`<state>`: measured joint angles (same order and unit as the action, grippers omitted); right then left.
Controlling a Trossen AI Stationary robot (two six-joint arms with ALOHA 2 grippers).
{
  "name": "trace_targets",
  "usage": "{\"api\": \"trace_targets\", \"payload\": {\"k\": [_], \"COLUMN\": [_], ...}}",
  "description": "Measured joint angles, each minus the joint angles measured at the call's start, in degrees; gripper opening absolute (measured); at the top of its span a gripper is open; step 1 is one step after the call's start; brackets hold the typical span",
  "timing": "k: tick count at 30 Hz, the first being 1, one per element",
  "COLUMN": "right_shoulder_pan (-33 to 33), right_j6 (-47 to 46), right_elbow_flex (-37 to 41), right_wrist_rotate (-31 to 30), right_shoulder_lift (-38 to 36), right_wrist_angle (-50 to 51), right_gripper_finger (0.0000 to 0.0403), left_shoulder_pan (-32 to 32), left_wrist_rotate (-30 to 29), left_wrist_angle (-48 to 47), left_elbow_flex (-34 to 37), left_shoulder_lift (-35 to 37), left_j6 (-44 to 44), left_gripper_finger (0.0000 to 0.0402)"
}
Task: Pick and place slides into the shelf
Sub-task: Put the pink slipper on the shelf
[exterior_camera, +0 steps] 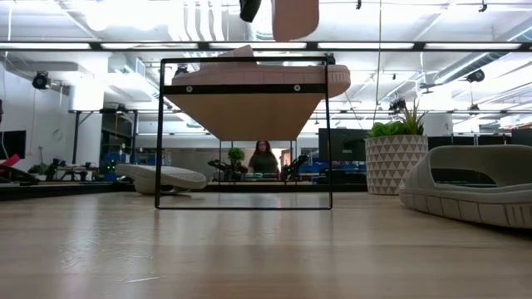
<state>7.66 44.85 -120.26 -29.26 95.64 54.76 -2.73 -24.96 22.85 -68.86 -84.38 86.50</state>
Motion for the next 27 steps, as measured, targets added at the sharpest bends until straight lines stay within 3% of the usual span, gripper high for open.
{"api": "trace_targets", "payload": {"k": [6,13,15,23,27], "right_shoulder_pan": [0.6,0.6,0.6,1.6,3.2], "right_j6": [0.3,-1.9,-2.8,-5.3,-4.9], "right_elbow_flex": [-0.5,-0.4,-0.4,0.0,1.5], "right_wrist_rotate": [-2.1,-1.3,-1.2,0.9,11.0], "right_shoulder_lift": [0.9,0.1,0.0,-0.9,-2.5], "right_wrist_angle": [1.9,1.8,1.9,2.2,1.7], "right_gripper_finger": [0.0113,0.0019,0.0014,0.0010,0.0010], "left_shoulder_pan": [-0.7,-0.8,-0.8,-0.8,-1.1], "left_wrist_rotate": [-2.4,-2.4,-2.4,-2.0,3.2], "left_wrist_angle": [-0.4,0.6,1.1,-1.8,-8.4], "left_elbow_flex": [0.0,0.0,0.0,1.0,2.8], "left_shoulder_lift": [0.0,0.1,0.1,4.4,9.6], "left_j6": [2.5,2.1,-0.8,-13.2,-20.1], "left_gripper_finger": [0.0043,0.0043,0.0049,0.0183,0.0221]}}
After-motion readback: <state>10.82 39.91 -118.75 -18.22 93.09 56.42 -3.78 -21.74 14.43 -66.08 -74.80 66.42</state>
